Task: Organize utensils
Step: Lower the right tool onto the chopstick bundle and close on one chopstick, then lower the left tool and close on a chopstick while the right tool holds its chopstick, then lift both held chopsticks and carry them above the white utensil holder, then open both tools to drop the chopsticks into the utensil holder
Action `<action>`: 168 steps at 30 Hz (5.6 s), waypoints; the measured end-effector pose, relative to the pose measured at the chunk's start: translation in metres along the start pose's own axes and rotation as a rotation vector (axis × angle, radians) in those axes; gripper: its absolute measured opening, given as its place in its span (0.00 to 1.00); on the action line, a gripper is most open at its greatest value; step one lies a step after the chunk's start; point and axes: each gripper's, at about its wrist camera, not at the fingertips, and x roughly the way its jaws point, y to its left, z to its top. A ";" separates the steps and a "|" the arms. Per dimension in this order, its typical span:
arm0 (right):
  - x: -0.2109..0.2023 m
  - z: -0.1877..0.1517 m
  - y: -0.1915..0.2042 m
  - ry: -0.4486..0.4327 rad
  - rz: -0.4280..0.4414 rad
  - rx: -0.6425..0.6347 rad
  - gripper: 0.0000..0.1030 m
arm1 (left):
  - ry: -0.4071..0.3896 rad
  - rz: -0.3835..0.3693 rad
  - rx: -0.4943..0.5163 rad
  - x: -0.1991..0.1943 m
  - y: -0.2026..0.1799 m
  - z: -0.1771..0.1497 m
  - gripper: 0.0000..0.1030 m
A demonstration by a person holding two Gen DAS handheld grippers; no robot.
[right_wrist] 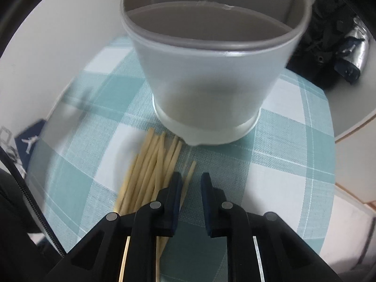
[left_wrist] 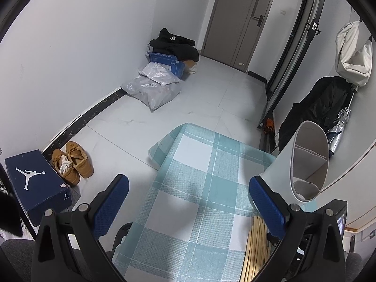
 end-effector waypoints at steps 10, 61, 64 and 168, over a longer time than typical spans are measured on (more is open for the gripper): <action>-0.010 0.005 -0.011 -0.032 0.034 0.024 0.03 | 0.058 0.000 0.039 0.013 0.003 -0.009 0.98; -0.113 -0.037 -0.145 -0.566 0.304 0.478 0.03 | 0.528 0.021 0.420 0.050 -0.070 -0.102 0.85; -0.115 -0.036 -0.143 -0.572 0.302 0.469 0.03 | 0.514 0.020 0.405 0.056 -0.074 -0.095 0.70; -0.245 0.046 -0.071 -0.822 0.201 0.023 0.03 | -0.002 -0.550 0.170 -0.111 -0.106 0.081 0.01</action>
